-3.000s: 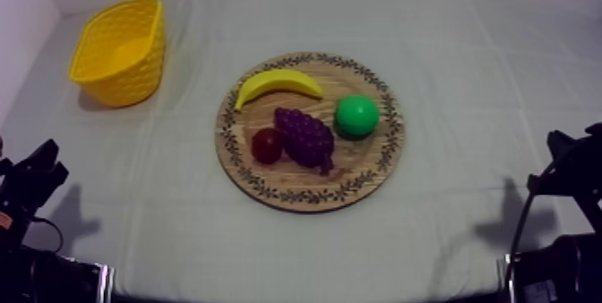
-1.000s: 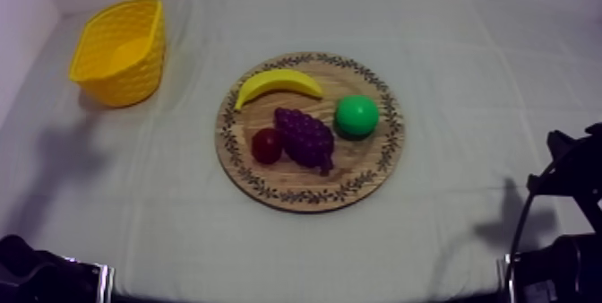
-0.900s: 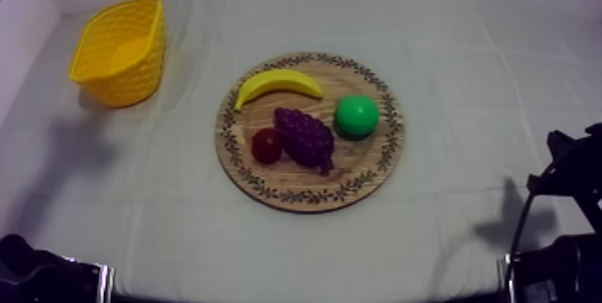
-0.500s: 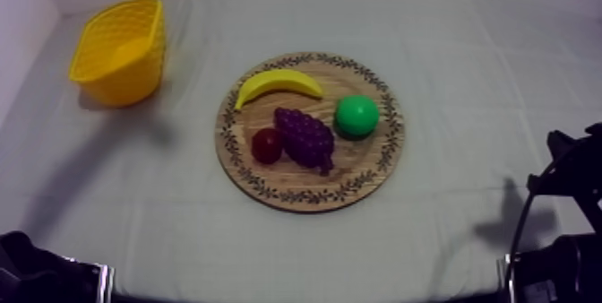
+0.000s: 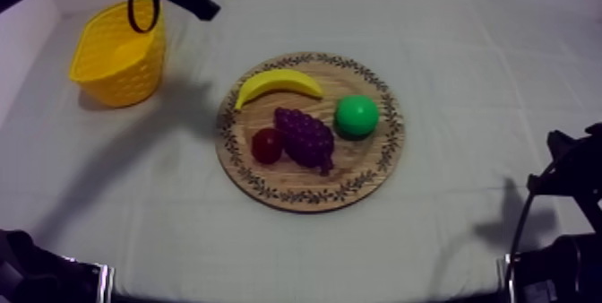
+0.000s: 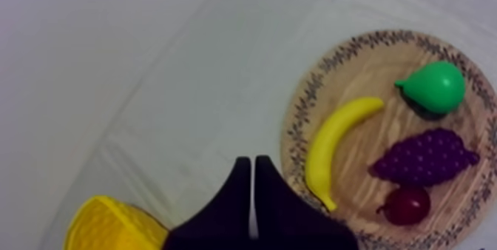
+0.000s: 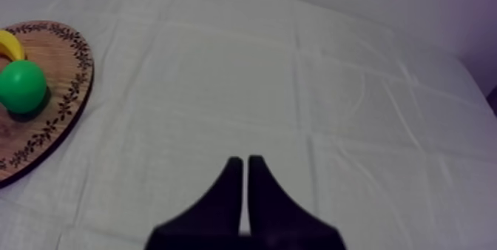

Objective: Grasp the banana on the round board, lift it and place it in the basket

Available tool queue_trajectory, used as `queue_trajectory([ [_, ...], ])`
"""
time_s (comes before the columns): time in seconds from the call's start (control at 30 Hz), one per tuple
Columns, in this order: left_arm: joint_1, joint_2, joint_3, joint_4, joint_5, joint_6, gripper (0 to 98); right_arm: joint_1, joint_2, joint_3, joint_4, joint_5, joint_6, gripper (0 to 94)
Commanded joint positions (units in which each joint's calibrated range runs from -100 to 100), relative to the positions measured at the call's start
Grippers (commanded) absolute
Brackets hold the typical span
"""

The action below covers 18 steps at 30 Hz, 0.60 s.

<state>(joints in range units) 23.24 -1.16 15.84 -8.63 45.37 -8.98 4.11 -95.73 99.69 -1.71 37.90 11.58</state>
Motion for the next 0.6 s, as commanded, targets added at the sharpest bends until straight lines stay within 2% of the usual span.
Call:
queue_trajectory([
  [0.0, 0.38, 0.58, 1.65, -0.05, -0.24, -0.08, 0.7, 0.02, -0.02, -0.03, -0.02, 0.0, 0.02, 0.3],
  [0.1, 0.92, 1.3, 4.55, -0.05, -1.42, 0.04, 5.7, 0.02, -0.02, -0.03, -0.02, 0.0, 0.02, 0.3],
  [0.17, 1.03, 1.67, 6.04, 0.06, -1.94, 0.72, 13.2, 0.02, -0.02, -0.03, -0.02, 0.0, 0.02, 0.3],
  [0.3, 0.35, 2.25, 7.08, 0.97, -2.7, 3.05, 42.1, 0.02, -0.02, -0.03, -0.02, 0.0, 0.0, 0.3],
  [0.4, 0.64, 2.61, 7.65, 1.55, -5.35, 3.15, 56.7, 0.02, -0.02, -0.03, -0.02, 0.0, 0.0, 0.3],
  [0.47, 1.52, 2.82, 8.55, 0.59, -7.08, 3.98, 64.0, 0.02, -0.02, -0.03, -0.02, 0.0, -0.01, 0.3],
  [0.57, 2.83, 3.26, 10.67, -1.74, -10.7, 5.71, 64.4, 0.02, -0.02, -0.03, -0.02, 0.0, -0.02, 0.3],
])
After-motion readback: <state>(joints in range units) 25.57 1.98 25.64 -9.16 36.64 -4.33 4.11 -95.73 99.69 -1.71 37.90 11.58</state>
